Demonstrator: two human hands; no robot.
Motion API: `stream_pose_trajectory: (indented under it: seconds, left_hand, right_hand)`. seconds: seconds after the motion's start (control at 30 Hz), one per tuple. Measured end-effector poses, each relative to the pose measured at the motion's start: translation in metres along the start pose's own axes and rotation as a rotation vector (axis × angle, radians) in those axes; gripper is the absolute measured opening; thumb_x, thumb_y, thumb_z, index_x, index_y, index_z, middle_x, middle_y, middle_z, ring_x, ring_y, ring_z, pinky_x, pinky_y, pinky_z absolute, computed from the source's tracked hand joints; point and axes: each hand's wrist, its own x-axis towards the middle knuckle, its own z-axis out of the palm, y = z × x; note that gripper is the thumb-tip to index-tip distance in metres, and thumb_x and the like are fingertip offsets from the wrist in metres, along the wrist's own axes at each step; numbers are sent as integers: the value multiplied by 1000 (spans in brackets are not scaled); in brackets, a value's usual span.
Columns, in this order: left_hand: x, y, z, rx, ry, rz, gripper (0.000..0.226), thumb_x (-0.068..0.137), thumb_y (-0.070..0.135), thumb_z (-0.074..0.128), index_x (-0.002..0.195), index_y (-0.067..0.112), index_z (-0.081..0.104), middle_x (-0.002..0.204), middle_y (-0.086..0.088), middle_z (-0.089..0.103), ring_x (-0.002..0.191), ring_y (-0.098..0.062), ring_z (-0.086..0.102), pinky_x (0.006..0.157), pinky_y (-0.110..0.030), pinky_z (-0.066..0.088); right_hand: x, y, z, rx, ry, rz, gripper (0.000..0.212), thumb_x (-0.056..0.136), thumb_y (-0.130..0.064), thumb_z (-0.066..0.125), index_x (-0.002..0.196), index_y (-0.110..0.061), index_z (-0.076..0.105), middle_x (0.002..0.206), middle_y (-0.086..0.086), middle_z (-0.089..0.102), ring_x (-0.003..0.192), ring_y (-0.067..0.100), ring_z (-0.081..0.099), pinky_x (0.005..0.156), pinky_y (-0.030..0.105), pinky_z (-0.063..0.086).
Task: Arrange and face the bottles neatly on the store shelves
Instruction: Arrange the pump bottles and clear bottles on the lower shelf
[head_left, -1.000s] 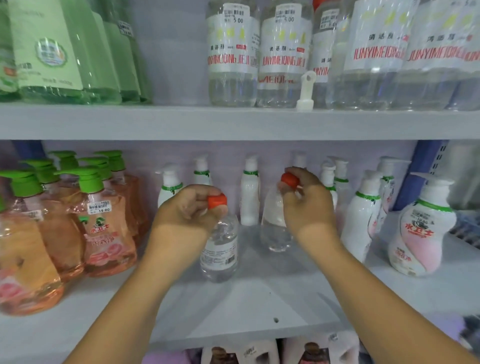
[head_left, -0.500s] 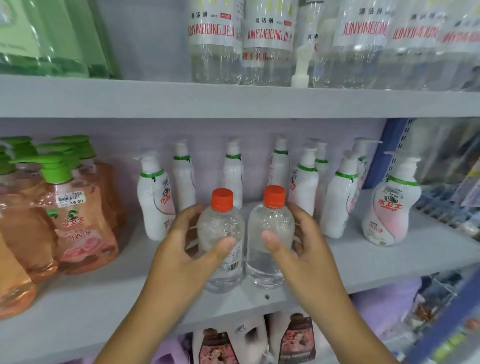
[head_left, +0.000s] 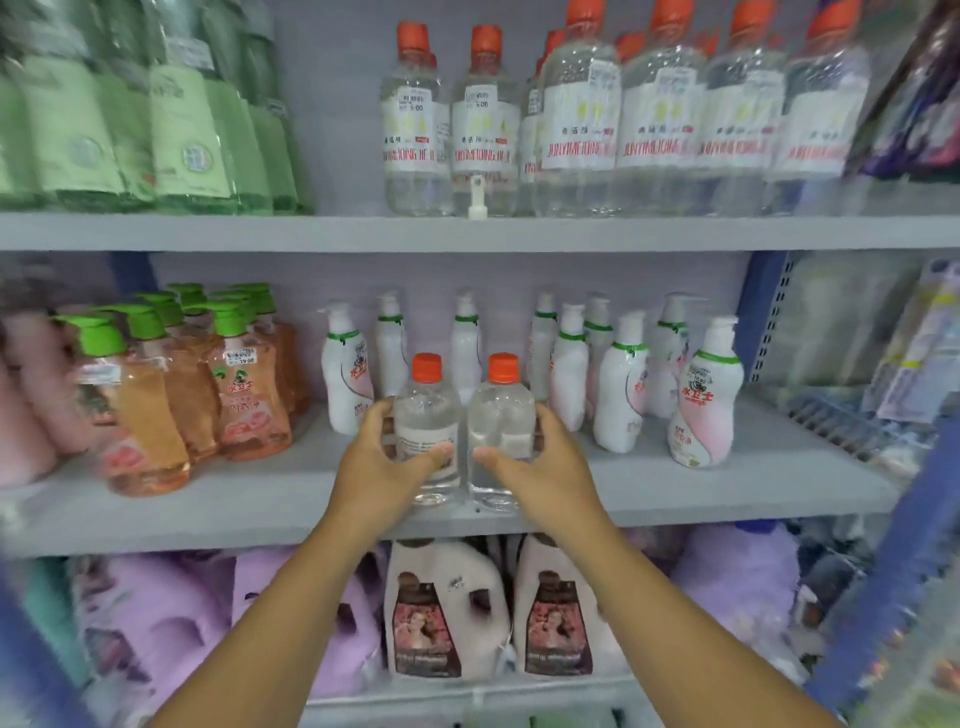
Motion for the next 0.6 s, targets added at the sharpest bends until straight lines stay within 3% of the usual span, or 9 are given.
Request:
stream_pose_trajectory:
  seconds: [0.07, 0.13, 0.2, 0.37, 0.43, 0.5, 0.6]
  left_hand:
    - [-22, 17, -4, -4, 28, 17, 65, 69, 28, 94, 119, 45, 56, 104, 24, 71, 97, 2, 69, 96, -42, 57]
    - [-51, 40, -12, -27, 59, 68, 62, 68, 25, 95, 113, 46, 57, 103, 29, 71, 93, 5, 69, 94, -39, 58]
    - [-81, 70, -23, -62, 100, 142, 64, 64, 32, 97, 113, 46, 60, 109, 25, 72, 96, 1, 71, 92, -39, 58]
    - [-123, 175, -61, -141, 103, 354, 56, 55, 55, 83, 108, 49, 65, 109, 16, 76, 97, -5, 74, 83, -31, 59]
    - [-121, 211, -72, -167, 118, 434, 60, 61, 52, 90, 115, 43, 65, 108, 19, 76, 96, -2, 74, 80, -24, 59]
    - [-107, 241, -82, -177, 156, 483, 56, 69, 47, 83, 119, 36, 64, 108, 21, 75, 94, 1, 73, 78, -21, 59]
    - [-62, 271, -95, -149, 197, 503, 49, 78, 47, 81, 122, 35, 64, 112, 20, 74, 100, 1, 72, 80, -27, 56]
  right_hand:
    - [-16, -10, -14, 3, 3, -15, 47, 79, -31, 87, 109, -48, 55, 104, -25, 66, 90, -16, 62, 70, 5, 47]
    - [-40, -25, -32, 31, -14, -46, 48, 76, -32, 88, 104, -53, 54, 103, -27, 67, 88, -17, 63, 76, 7, 51]
    - [-66, -47, -53, 54, -46, -105, 49, 74, -36, 89, 110, -49, 59, 104, -24, 72, 92, -13, 66, 85, 19, 57]
    - [-96, -135, -105, 112, -71, -299, 54, 68, -43, 90, 116, -42, 64, 107, -26, 73, 97, -6, 69, 85, 23, 54]
    - [-86, -176, -120, 144, -36, -376, 52, 68, -43, 89, 114, -38, 66, 106, -21, 75, 96, -3, 71, 85, 25, 56]
    - [-65, -215, -129, 148, 18, -445, 53, 70, -44, 89, 116, -33, 67, 107, -16, 75, 96, 1, 72, 85, 28, 58]
    - [-22, -262, -130, 110, 113, -509, 67, 69, -46, 91, 126, -28, 61, 113, -12, 72, 99, 5, 71, 88, 31, 59]
